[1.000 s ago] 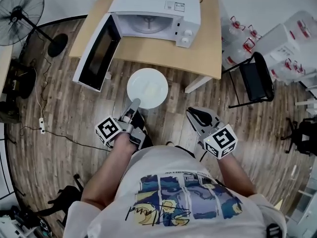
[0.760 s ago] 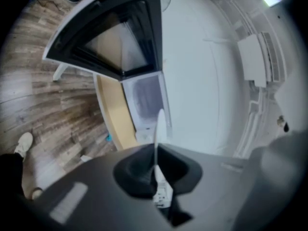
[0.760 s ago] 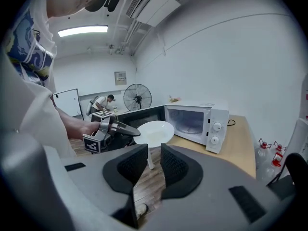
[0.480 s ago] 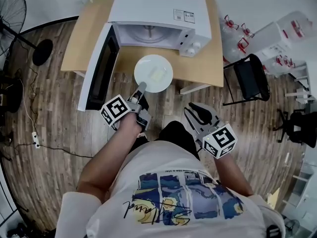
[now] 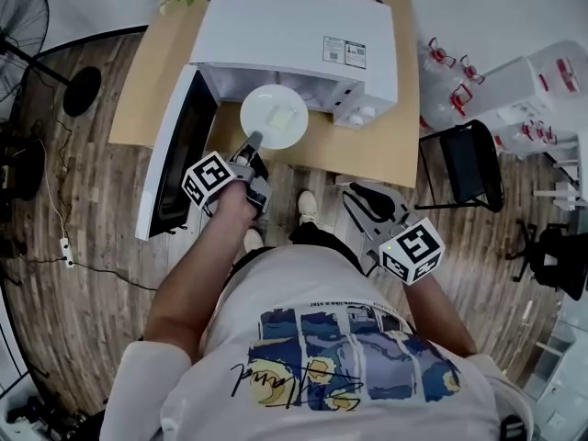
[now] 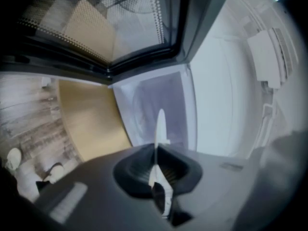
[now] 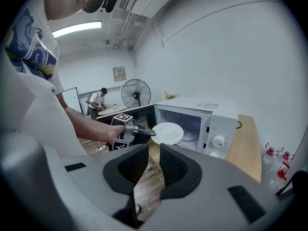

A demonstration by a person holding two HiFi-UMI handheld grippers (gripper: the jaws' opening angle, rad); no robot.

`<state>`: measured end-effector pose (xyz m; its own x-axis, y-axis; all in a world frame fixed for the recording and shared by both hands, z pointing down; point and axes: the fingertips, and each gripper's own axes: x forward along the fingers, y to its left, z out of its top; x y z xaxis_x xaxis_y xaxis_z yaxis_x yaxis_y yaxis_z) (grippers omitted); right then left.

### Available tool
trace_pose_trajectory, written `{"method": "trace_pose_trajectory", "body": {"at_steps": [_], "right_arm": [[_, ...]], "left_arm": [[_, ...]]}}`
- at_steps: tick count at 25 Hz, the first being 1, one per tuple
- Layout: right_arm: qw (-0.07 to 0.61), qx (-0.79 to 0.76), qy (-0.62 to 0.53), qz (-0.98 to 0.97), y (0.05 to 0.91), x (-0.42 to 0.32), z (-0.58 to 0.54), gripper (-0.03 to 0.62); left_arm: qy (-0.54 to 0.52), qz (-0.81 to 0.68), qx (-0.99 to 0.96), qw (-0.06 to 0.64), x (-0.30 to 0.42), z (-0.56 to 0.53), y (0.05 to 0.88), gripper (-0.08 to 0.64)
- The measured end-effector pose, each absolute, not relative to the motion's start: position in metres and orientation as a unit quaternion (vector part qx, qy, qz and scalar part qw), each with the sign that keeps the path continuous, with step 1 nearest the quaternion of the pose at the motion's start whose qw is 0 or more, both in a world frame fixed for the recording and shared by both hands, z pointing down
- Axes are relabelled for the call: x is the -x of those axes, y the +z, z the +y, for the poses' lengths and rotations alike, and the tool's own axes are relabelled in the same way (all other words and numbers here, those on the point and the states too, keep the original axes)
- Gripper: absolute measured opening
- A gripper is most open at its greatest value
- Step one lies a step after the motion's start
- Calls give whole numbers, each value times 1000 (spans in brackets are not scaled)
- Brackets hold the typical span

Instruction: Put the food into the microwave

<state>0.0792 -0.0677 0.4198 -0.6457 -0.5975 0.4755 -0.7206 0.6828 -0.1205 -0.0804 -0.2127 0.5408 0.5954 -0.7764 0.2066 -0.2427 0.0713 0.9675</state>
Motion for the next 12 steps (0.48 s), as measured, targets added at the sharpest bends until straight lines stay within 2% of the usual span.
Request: {"method": "trace_pose_trajectory", "body": {"at_steps": [12], "right_arm": [[209, -333, 158, -906, 428, -131, -149, 58]], "left_arm": [[-234, -444, -609, 615, 65, -310, 580, 17]]}}
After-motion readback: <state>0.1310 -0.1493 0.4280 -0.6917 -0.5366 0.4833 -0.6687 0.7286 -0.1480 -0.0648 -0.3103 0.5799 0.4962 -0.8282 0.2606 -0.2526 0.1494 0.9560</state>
